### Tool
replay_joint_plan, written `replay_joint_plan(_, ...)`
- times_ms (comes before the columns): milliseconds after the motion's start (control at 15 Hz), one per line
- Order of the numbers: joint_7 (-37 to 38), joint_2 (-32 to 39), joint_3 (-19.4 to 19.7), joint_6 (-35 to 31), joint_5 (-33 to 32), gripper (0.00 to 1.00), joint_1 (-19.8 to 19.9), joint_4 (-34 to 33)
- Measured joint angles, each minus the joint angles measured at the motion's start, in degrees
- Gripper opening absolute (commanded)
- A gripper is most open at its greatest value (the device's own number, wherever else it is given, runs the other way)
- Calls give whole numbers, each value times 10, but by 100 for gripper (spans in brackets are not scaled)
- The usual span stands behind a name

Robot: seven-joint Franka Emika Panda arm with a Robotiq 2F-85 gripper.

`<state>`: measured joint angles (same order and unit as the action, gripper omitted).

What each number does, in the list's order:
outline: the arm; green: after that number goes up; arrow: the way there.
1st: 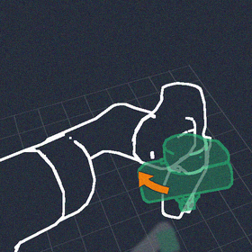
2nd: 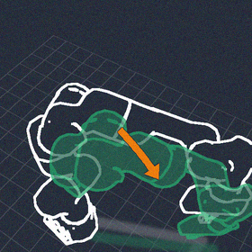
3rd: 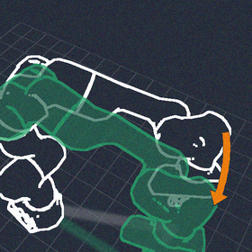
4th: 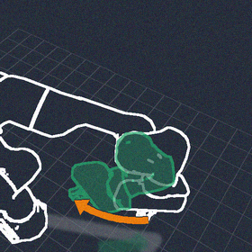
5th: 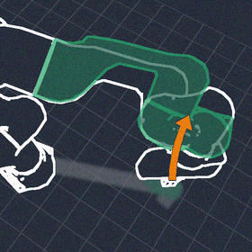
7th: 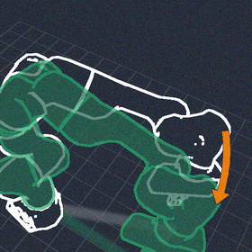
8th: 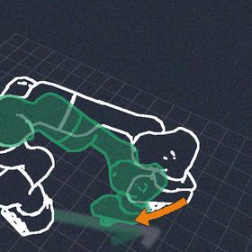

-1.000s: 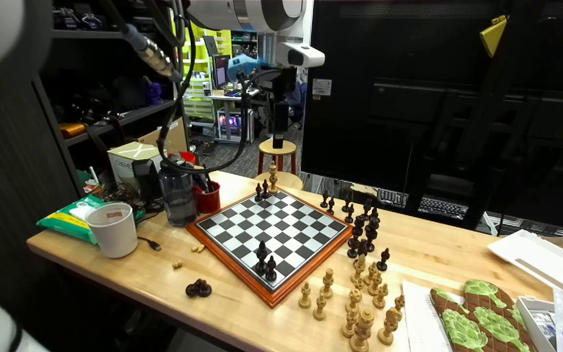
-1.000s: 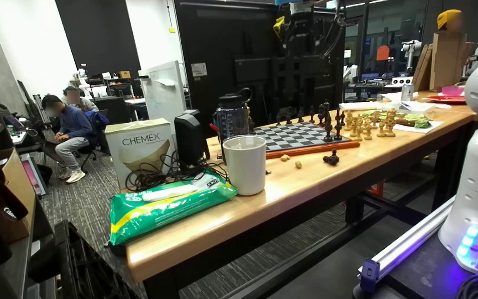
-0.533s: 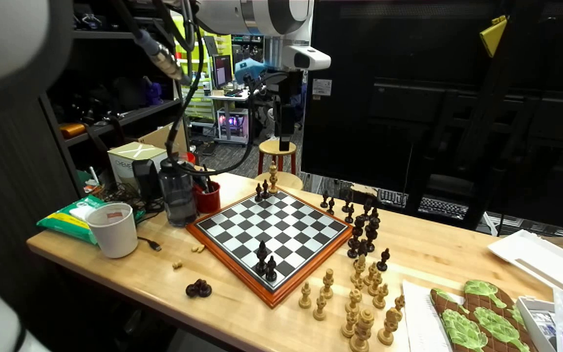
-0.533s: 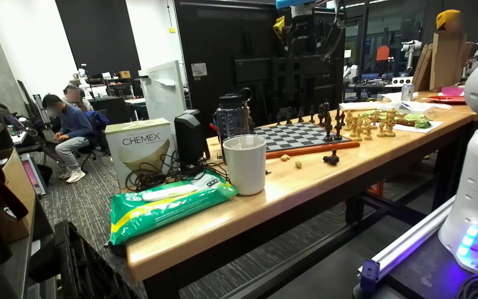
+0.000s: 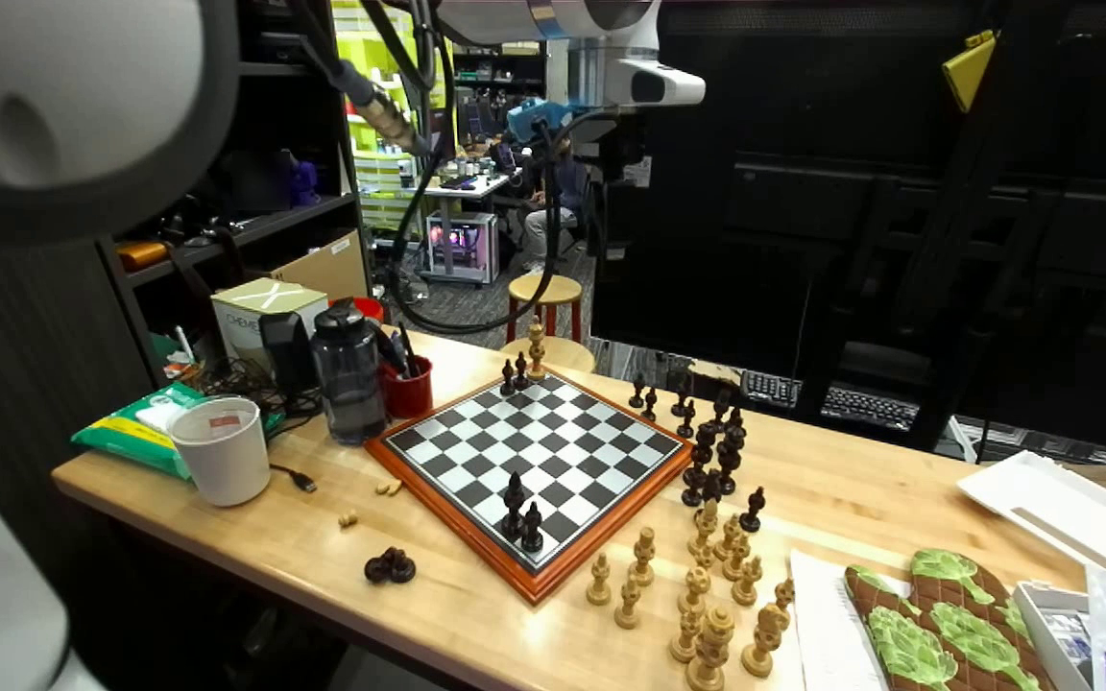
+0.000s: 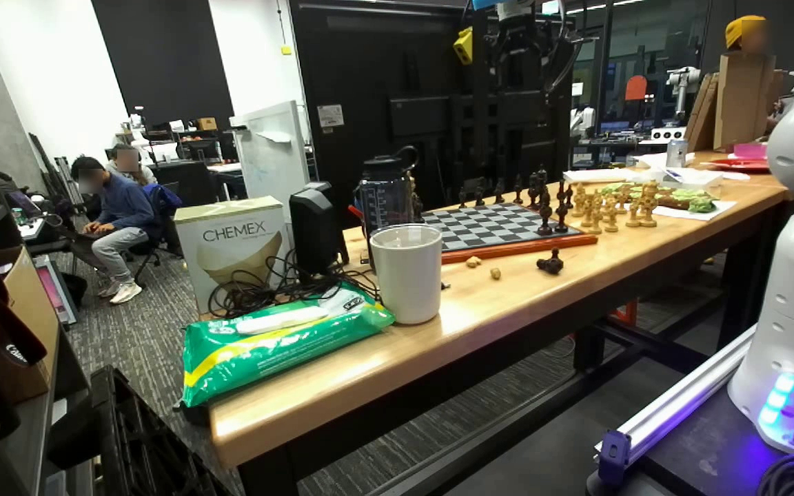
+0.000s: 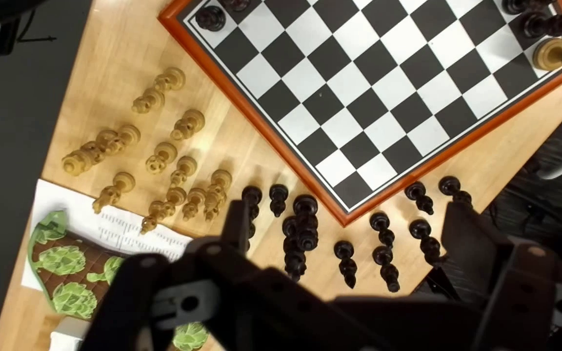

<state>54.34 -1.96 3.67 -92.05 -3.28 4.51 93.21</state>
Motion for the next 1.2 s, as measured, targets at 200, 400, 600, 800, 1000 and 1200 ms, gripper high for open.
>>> replay_joint_plan(200,-18,21,13,22,-4,100,5,-38)
replay_joint_plan(400,-46,47,28,41,-3,100,16,-79)
replay_joint_plan(600,-79,80,47,60,6,100,32,-124)
replay_joint_plan(800,-108,118,62,83,17,100,48,-175)
replay_joint_plan(1000,-126,151,72,110,22,100,59,-225)
replay_joint_plan(1200,-136,177,76,130,23,100,68,-269)
